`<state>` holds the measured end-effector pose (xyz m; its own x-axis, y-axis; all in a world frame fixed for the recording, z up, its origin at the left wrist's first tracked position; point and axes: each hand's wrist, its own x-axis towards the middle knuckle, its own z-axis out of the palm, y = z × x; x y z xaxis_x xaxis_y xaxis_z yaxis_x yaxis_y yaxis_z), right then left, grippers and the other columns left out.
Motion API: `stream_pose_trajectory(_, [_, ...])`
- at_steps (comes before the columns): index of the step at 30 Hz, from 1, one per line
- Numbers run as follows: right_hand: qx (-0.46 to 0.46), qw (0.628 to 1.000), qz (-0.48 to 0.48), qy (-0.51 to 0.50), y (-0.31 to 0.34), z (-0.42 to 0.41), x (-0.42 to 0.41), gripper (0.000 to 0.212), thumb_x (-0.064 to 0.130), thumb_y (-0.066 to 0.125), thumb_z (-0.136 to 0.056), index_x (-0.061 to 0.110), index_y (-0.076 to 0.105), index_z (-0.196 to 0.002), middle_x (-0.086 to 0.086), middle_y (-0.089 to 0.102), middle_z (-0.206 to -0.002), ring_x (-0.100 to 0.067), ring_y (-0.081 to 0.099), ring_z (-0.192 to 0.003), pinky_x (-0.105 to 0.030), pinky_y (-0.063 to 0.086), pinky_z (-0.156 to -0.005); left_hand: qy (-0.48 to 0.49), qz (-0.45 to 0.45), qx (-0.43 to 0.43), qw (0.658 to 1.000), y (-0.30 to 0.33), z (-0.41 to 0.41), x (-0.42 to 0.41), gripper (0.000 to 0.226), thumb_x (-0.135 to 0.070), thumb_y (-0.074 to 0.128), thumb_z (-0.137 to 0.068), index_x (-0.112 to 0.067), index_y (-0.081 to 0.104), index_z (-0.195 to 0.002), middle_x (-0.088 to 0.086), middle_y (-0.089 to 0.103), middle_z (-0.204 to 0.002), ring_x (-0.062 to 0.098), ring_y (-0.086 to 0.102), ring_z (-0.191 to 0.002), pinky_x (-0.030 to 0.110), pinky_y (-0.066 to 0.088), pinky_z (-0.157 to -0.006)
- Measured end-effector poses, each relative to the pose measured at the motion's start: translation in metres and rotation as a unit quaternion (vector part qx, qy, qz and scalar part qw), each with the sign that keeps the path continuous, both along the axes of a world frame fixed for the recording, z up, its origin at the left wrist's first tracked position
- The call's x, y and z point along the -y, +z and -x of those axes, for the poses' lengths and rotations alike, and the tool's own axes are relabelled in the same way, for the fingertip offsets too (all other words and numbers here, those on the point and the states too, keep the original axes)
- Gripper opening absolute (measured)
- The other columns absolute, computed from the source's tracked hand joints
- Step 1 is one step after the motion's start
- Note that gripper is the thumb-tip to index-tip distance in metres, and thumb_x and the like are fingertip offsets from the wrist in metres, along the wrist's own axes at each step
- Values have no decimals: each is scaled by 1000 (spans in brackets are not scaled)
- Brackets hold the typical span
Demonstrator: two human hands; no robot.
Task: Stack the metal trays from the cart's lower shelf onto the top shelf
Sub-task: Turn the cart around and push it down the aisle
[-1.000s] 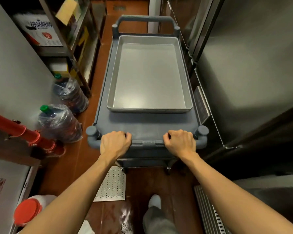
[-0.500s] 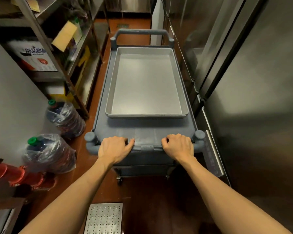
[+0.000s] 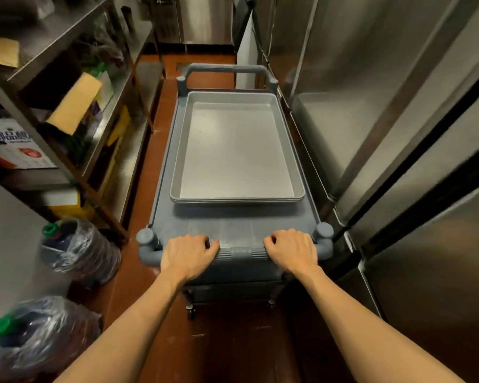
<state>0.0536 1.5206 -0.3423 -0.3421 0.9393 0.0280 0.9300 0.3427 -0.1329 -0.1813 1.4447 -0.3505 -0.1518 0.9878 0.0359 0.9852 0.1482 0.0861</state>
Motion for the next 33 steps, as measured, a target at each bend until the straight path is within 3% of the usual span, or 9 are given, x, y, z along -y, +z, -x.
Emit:
stream_pose_trajectory(5, [5, 1000, 2, -1, 1, 23, -77, 47, 46, 34, -81, 17, 46, -46, 3, 40, -40, -10, 36, -37, -30, 27, -47, 5, -7, 13, 1000, -2, 24, -78, 45, -58, 28, -88, -26, 61, -85, 7, 72, -73, 26, 65, -64, 32, 42, -56])
stream_pose_trajectory(11, [-7, 1000, 8, 7, 3, 44, -166, 44, 43, 36, -81, 18, 38, -44, 2, 42, -43, -17, 41, -40, -30, 28, -47, 11, -13, 29, 999, -6, 47, -165, 48, -62, 24, -85, -30, 58, -97, 5, 75, -81, 23, 66, -68, 33, 43, -60])
stream_pose_trajectory(19, [8, 1000, 1, 24, 1, 66, -252, 44, 41, 35, -82, 15, 52, -51, -3, 46, -49, -28, 44, -48, -32, 31, -53, 14, -32, 12, 999, -11, 65, -249, 48, -59, 23, -85, -29, 58, -100, 5, 75, -79, 26, 67, -67, 32, 40, -57])
stream_pose_trajectory(23, [14, 1000, -1, 23, 0, 70, -276, 46, 42, 34, -81, 14, 50, -49, -1, 39, -44, -27, 42, -46, -32, 26, -50, 6, -32, -9, 999, -9, 66, -272, 47, -53, 24, -86, -27, 62, -94, 7, 74, -75, 29, 67, -65, 31, 39, -54])
stream_pose_trajectory(29, [3, 1000, -8, 15, -1, 74, -295, 46, 43, 35, -81, 13, 56, -52, -3, 47, -49, -28, 45, -48, -32, 29, -51, 12, -11, -14, 1000, -4, 68, -288, 48, -49, 27, -88, -21, 59, -67, 3, 62, -56, 26, 58, -51, 29, 46, -50])
stream_pose_trajectory(33, [1, 1000, -1, 19, -2, 72, -294, 47, 43, 35, -82, 14, 56, -52, -2, 48, -47, -26, 47, -46, -31, 28, -49, 9, -13, -7, 1000, -8, 68, -287, 50, -51, 26, -88, -21, 55, -60, 1, 55, -49, 21, 51, -44, 24, 37, -44])
